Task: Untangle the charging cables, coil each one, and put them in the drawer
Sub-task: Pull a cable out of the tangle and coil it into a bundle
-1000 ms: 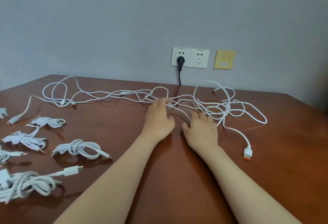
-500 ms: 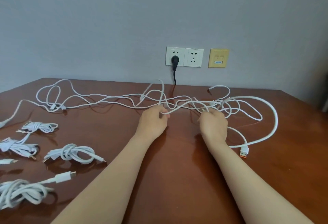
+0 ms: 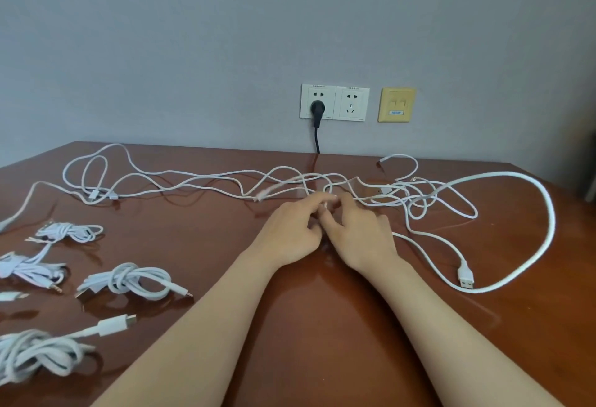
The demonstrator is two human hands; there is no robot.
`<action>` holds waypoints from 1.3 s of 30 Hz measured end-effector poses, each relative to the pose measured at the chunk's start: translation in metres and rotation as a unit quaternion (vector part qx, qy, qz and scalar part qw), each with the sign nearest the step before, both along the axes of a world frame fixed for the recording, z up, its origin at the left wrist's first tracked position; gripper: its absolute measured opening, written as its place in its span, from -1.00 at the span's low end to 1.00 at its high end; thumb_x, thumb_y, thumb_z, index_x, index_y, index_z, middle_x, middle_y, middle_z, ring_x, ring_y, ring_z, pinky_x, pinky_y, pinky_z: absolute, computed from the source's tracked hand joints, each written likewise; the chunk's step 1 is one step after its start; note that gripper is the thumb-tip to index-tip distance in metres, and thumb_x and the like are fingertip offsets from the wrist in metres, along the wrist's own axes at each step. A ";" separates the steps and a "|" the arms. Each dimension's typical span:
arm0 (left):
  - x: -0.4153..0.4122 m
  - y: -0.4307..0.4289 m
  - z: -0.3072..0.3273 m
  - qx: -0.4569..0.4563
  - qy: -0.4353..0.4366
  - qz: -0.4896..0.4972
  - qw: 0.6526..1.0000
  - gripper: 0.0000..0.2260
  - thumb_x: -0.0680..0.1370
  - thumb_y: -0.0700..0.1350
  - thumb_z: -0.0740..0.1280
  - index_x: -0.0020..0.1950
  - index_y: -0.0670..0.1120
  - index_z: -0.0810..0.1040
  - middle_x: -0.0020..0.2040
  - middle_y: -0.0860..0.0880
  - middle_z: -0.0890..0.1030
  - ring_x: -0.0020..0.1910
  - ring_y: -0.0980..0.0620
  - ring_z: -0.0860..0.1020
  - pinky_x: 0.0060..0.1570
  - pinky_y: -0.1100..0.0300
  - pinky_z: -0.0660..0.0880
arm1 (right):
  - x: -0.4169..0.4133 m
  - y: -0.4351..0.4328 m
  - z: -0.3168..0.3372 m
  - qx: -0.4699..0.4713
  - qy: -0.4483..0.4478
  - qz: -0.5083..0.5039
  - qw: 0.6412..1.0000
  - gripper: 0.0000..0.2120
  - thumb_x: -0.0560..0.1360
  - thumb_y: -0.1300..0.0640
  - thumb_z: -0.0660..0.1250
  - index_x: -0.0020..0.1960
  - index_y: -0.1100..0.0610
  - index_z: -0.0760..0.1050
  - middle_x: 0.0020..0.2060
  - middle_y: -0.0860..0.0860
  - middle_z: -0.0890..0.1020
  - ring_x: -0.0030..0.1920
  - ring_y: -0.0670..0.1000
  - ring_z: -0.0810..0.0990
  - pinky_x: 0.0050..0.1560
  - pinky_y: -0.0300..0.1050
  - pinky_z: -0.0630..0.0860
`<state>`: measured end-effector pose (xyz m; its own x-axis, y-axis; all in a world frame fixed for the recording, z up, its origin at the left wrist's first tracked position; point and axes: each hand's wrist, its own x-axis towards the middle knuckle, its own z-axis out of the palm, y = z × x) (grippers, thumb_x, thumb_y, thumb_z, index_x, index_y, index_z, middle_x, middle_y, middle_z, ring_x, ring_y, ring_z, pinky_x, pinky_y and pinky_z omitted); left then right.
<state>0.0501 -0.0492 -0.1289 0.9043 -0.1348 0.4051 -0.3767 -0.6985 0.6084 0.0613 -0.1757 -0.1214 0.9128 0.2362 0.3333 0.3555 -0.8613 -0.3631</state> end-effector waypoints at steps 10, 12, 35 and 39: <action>0.009 0.005 -0.004 -0.061 -0.066 0.095 0.991 -0.41 0.46 -0.33 0.21 0.46 -0.02 0.21 0.33 0.00 0.38 0.32 0.04 0.34 0.28 0.17 0.30 | -0.007 0.003 0.004 0.107 0.016 -0.010 0.994 -0.92 0.56 0.13 0.06 0.02 0.13 0.21 -0.12 0.15 0.53 -0.04 0.25 0.50 -0.12 -0.01 0.29; 0.011 0.004 -0.004 -0.081 -0.061 0.104 0.989 -0.42 0.47 -0.33 0.21 0.46 -0.04 0.21 0.27 -0.02 0.39 0.28 0.01 0.39 0.26 0.09 0.36 | -0.004 0.001 0.005 0.161 0.006 -0.045 0.986 -0.87 0.56 0.16 0.05 0.08 0.18 0.23 -0.08 0.21 0.57 -0.03 0.27 0.50 -0.12 0.01 0.28; 0.004 -0.007 0.004 -0.456 0.186 -0.126 0.861 -0.72 0.66 -0.19 0.02 0.06 -0.07 0.52 -0.10 0.03 0.66 -0.14 0.15 0.65 -0.02 0.24 0.55 | 0.006 -0.002 -0.005 0.236 -0.024 0.054 0.970 -0.91 0.55 0.16 0.13 -0.12 0.11 0.35 -0.30 0.07 0.56 -0.18 0.16 0.51 -0.09 0.04 0.46; 0.003 -0.009 0.006 -0.464 0.205 -0.131 0.852 -0.73 0.65 -0.24 0.00 0.19 -0.14 0.46 0.02 -0.05 0.61 -0.05 0.09 0.59 -0.06 0.29 0.54 | 0.012 -0.003 -0.010 0.224 0.068 0.064 0.970 -0.89 0.52 0.16 0.16 -0.12 0.06 0.45 -0.20 0.06 0.63 -0.10 0.15 0.57 0.02 0.04 0.49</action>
<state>0.0526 -0.0579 -0.1234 0.9834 -0.1480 0.1051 -0.0692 0.2293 0.9709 0.0730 -0.1788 -0.1309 0.9281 0.2097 0.3078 0.3721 -0.5590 -0.7410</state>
